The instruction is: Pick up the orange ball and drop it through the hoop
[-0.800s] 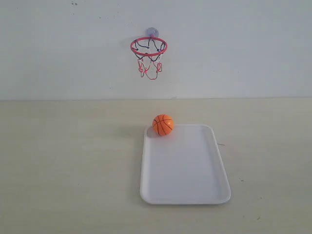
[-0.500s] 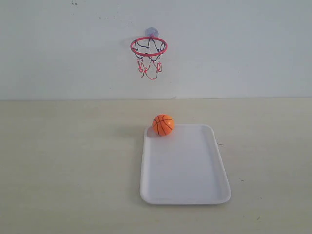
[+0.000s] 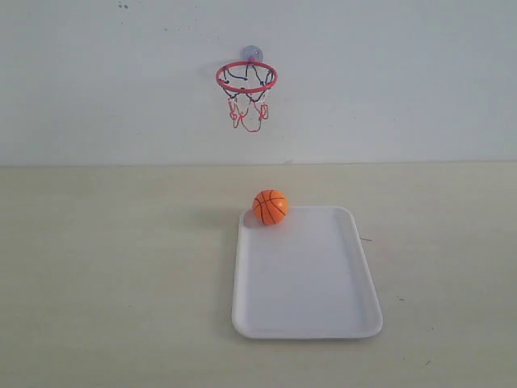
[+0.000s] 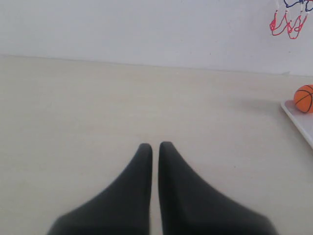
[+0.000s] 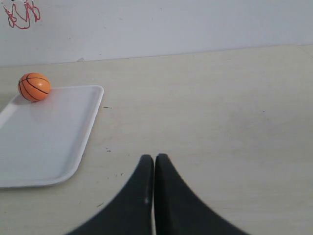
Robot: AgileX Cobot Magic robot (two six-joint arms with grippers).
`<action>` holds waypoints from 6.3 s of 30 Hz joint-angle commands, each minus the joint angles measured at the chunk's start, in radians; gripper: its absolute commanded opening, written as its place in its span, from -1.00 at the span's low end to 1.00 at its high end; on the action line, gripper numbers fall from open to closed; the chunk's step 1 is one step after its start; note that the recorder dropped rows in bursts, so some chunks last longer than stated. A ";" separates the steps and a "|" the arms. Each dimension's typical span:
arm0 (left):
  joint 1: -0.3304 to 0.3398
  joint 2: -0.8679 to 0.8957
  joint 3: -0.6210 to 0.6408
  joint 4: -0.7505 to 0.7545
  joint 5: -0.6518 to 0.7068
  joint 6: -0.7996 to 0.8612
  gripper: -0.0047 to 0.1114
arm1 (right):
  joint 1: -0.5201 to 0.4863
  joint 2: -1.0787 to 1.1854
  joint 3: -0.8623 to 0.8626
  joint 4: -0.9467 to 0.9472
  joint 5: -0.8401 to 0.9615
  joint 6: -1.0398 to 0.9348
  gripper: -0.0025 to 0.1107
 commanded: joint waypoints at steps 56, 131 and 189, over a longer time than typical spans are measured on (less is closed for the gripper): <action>0.003 -0.002 0.004 -0.003 -0.008 -0.007 -0.85 | 0.003 0.965 -0.868 -0.005 -0.363 0.045 -0.96; 0.003 -0.002 0.004 -0.003 -0.008 -0.007 -0.85 | 0.262 2.382 -2.200 0.435 0.722 -0.183 -0.89; 0.003 -0.002 0.004 -0.003 -0.008 -0.007 -0.85 | 0.375 2.364 -2.198 0.197 0.566 -0.113 -0.96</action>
